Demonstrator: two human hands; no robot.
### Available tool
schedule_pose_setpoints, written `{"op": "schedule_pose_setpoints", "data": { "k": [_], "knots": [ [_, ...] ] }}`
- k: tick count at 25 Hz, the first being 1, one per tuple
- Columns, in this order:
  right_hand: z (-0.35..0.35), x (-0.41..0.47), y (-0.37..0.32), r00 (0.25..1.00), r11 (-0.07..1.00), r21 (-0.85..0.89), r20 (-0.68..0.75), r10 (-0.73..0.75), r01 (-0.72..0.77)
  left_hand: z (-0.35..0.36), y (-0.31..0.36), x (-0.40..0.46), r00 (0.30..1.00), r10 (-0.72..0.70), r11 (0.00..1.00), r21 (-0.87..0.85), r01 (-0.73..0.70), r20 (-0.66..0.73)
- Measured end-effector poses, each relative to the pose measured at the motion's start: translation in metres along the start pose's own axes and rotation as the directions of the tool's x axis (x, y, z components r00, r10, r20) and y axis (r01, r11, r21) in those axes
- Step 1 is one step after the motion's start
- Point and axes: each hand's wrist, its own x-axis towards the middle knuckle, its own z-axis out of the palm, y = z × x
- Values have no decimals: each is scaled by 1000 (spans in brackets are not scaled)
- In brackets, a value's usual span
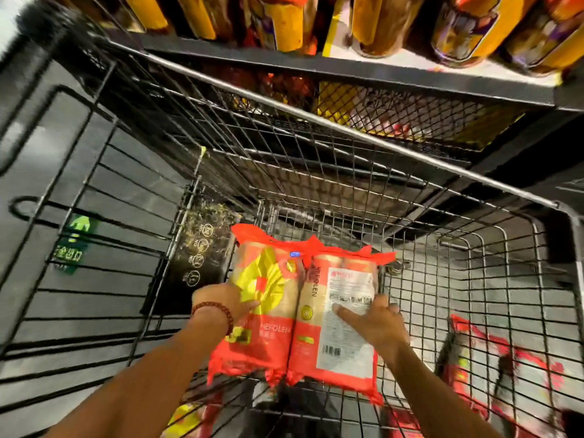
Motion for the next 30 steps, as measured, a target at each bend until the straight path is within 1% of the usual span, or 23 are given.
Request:
{"op": "schedule_pose_setpoints", "data": {
  "k": [1, 2, 3, 4, 5, 6, 7, 9, 11, 13, 14, 15, 17, 19, 21, 24, 26, 28, 30],
  "knots": [
    [-6, -9, -8, 1000, 998, -58, -22, 3, -4, -13, -2, -2, 997, 72, 997, 45, -70, -43],
    [-12, -16, -18, 996, 994, -105, -84, -24, 15, -28, -4, -6, 984, 140, 989, 70, -133, -111],
    [-20, -23, -29, 982, 986, -154, -170, -85, 59, -45, -6, -15, 955, 200, 979, 90, -184, -217],
    [-30, -32, -42, 956, 972, -205, -245, -163, 113, -62, -9, -27, 904, 251, 968, 114, -225, -347],
    [-39, -41, -54, 914, 948, -261, -312, -260, 181, -76, -13, -41, 842, 293, 956, 147, -254, -452],
    [-46, -53, -67, 859, 913, -318, -359, -364, 254, -86, -19, -57, 781, 323, 946, 173, -273, -535],
    [-53, -69, -79, 798, 870, -380, -391, -458, 313, -96, -26, -75, 735, 330, 944, 187, -273, -592],
    [-66, -100, -99, 682, 765, -528, -406, -608, 368, -112, -44, -109, 692, 300, 952, 162, -259, -657],
    [-76, -146, -113, 560, 675, -638, -426, -711, 371, -119, -70, -148, 660, 243, 968, 128, -218, -711],
    [-65, -215, -116, 410, 597, -722, -456, -790, 350, -105, -106, -207, 605, 182, 980, 95, -173, -775],
    [-71, -225, -120, 386, 583, -738, -456, -802, 340, -110, -112, -215, 598, 160, 983, 69, -173, -785],
    [-67, -252, -121, 339, 567, -750, -465, -818, 340, -104, -127, -236, 586, 125, 985, 29, -171, -801],
    [-33, -318, -115, 236, 509, -788, -452, -860, 347, -73, -171, -299, 554, 60, 989, -26, -145, -830],
    [10, -382, -115, 127, 435, -810, -421, -898, 394, -40, -224, -358, 523, -14, 993, -74, -95, -853],
    [54, -429, -118, 42, 345, -826, -366, -930, 446, -1, -272, -404, 539, -104, 986, -156, -52, -836],
    [127, -472, -123, -32, 189, -833, -240, -970, 520, 72, -328, -454, 582, -269, 950, -312, 27, -768],
    [178, -490, -119, -66, 92, -818, -156, -985, 568, 132, -353, -479, 593, -367, 916, -391, 95, -717],
    [236, -498, -108, -75, 4, -791, -63, -995, 612, 202, -373, -503, 620, -459, 875, -446, 189, -637],
    [295, -498, -91, -68, -83, -765, 51, -996, 638, 274, -380, -523, 655, -545, 815, -514, 267, -523]
  ]
}}
